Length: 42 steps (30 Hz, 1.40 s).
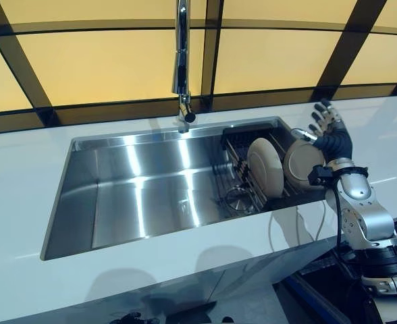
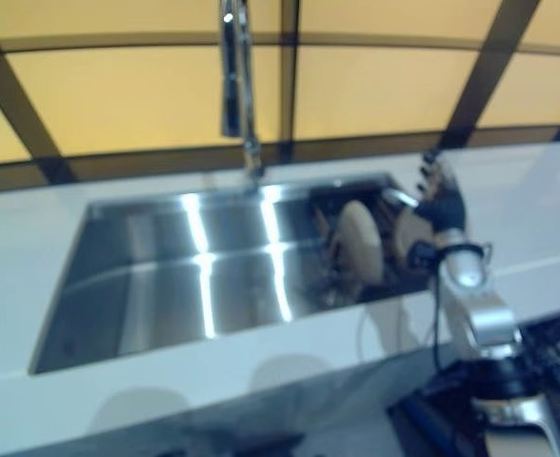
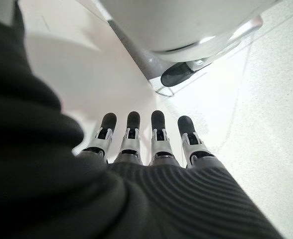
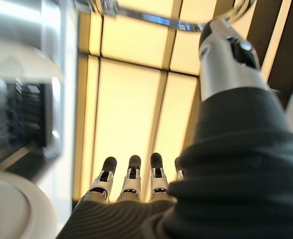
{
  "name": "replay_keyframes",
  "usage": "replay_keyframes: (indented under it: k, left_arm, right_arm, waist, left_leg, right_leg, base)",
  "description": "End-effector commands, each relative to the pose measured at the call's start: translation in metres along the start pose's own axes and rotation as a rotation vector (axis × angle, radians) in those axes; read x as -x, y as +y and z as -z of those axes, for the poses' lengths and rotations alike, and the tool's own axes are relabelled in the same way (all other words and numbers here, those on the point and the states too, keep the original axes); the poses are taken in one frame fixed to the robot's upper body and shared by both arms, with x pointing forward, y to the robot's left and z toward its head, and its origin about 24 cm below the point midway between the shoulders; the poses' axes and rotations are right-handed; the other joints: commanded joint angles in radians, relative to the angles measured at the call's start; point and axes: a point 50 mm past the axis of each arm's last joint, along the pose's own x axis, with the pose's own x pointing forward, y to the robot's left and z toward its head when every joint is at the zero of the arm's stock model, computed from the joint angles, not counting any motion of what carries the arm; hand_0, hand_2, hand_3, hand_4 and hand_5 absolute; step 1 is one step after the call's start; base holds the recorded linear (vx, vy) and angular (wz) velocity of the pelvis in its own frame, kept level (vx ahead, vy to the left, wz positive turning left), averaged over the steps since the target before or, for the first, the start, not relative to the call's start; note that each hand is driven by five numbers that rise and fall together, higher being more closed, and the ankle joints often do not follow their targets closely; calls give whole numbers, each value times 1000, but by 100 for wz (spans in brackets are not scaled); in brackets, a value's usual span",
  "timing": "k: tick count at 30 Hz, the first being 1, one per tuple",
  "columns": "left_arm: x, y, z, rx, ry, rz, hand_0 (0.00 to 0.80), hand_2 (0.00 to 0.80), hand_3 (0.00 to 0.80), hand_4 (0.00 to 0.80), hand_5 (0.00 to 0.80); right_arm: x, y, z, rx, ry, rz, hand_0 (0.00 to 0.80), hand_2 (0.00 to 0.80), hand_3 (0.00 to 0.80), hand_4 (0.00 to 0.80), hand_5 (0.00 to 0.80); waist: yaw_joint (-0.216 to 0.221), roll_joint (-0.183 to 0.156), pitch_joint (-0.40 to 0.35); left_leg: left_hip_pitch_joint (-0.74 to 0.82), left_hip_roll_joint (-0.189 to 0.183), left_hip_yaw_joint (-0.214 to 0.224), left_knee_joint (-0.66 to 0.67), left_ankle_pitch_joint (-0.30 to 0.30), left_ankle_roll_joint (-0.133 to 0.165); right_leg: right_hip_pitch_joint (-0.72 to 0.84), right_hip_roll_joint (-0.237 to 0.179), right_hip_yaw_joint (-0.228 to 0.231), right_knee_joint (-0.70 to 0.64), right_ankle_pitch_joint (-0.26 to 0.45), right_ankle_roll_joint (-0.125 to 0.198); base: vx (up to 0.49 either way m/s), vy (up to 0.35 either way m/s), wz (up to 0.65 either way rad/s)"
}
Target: Take plates into dishwasher
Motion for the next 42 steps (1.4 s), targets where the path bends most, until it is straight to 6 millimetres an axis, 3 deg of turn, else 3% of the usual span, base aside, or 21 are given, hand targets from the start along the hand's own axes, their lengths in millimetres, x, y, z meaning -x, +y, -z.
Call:
replay_keyframes:
  k: [1,23,42]
  left_arm:
    - [-1,17,-10,0,-15,-39,0,0,0,0,0]
    - [0,19,-10,-3,-17,-47,0,0,0,0,0]
    - [0,21,-9,-12,-15,-51,0,0,0,0,0]
  right_arm:
    - [0,-8,-12,-39,-5,-66,0,0,0,0,0]
    - [5,0,2,-98,69,-59,0,0,0,0,0]
    - [7,3,37,-17,293,-88,0,0,0,0,0]
  waist:
    - [5,-31,-11]
    - [4,-41,-4]
    - [10,-41,4]
  left_leg:
    - [-20,-35,52,4,-18,71]
    - [-14,-32,61,3,-25,76]
    - [-8,-38,54,3,-29,79]
  right_leg:
    - [-1,-32,21,91,-34,36]
    - [3,-32,18,93,-32,44]
    - [10,-33,12,94,-32,44]
  base:
    - [0,0,0]
    - [0,0,0]
    - [0,0,0]
